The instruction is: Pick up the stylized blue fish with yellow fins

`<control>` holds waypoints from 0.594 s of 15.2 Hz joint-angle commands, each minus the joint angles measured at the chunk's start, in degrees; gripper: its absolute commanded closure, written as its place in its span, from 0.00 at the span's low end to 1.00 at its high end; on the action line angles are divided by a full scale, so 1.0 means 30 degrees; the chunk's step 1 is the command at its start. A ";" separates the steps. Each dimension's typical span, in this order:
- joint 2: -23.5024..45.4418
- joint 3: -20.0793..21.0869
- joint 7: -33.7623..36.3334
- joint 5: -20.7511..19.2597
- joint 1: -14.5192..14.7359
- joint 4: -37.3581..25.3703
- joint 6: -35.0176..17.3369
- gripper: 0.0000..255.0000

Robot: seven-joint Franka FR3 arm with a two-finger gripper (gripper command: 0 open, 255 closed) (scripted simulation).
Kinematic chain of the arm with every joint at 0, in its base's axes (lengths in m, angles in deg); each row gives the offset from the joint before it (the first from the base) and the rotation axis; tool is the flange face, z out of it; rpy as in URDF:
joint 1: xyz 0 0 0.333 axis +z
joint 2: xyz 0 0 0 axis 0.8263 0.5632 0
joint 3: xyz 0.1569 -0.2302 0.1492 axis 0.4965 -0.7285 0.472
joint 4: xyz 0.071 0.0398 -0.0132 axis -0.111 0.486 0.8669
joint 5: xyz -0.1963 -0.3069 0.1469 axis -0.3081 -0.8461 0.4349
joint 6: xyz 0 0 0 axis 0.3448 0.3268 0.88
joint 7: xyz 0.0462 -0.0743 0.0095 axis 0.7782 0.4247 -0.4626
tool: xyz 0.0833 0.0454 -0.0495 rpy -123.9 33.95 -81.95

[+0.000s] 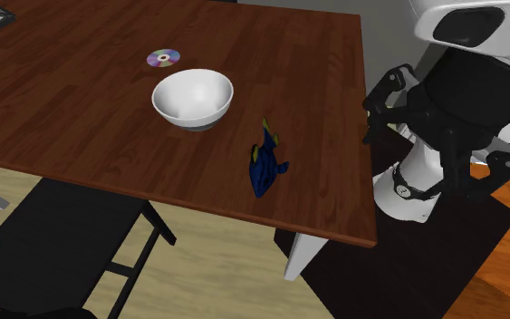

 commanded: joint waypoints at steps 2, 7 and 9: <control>0.0167 -0.0138 0.0229 -0.0175 -0.0279 0.0344 -0.0504 0.00; 0.1219 -0.0865 0.1409 -0.1071 -0.1726 0.1852 -0.3047 0.00; 0.1741 -0.1173 0.1898 -0.1440 -0.2327 0.2356 -0.4073 0.00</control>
